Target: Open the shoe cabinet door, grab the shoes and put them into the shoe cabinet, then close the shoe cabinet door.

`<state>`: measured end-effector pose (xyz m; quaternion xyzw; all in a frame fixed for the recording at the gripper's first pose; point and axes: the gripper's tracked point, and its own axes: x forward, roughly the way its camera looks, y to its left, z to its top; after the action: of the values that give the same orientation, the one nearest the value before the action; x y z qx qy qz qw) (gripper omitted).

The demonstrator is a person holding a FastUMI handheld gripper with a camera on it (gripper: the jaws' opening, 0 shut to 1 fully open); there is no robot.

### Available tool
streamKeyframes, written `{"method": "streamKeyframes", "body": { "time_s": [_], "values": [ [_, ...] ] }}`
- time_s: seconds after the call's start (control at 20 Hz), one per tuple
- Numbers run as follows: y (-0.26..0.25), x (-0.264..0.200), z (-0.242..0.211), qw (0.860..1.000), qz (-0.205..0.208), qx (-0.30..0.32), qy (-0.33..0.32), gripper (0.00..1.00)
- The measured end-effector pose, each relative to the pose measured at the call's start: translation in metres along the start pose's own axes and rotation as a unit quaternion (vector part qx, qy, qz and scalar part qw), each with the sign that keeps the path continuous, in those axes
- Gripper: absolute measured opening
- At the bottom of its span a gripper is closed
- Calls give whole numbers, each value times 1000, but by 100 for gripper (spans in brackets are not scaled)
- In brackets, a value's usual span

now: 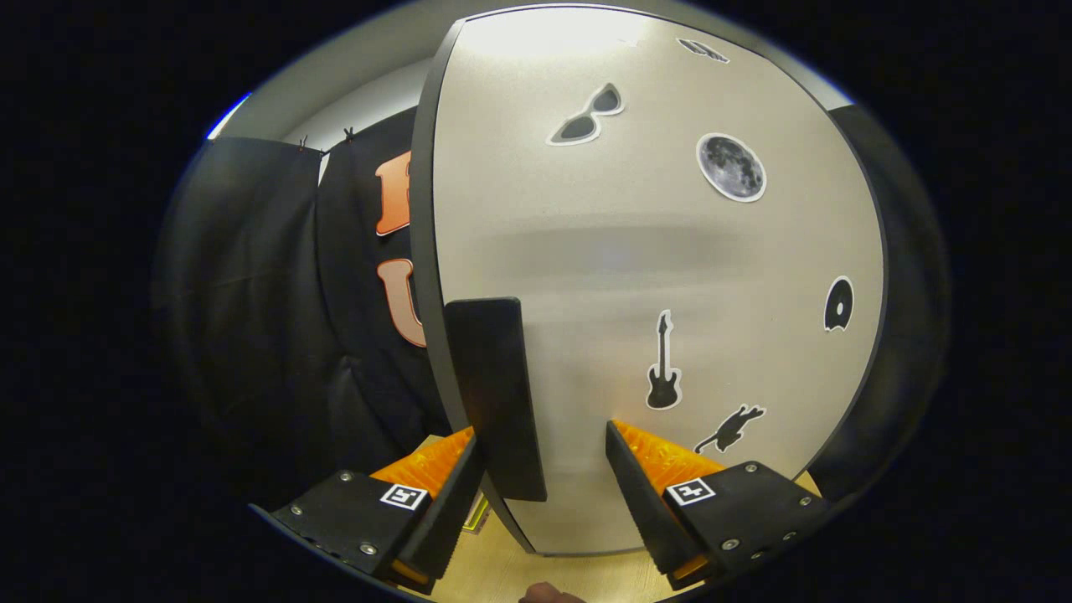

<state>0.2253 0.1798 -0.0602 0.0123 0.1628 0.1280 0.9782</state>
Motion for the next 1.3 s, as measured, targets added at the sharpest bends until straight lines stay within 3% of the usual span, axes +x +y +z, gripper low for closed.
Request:
{"method": "streamKeyframes", "body": {
  "time_s": [0.35,0.6,0.9,1.3],
  "values": [
    [14,-23,-1,1000,11,2,-2,89],
    [16,-49,-4,1000,-6,2,-6,89],
    [-4,-85,1,998,-47,-39,-19,89],
    [-22,-122,20,995,-57,-45,-69,88]
  ]
}}
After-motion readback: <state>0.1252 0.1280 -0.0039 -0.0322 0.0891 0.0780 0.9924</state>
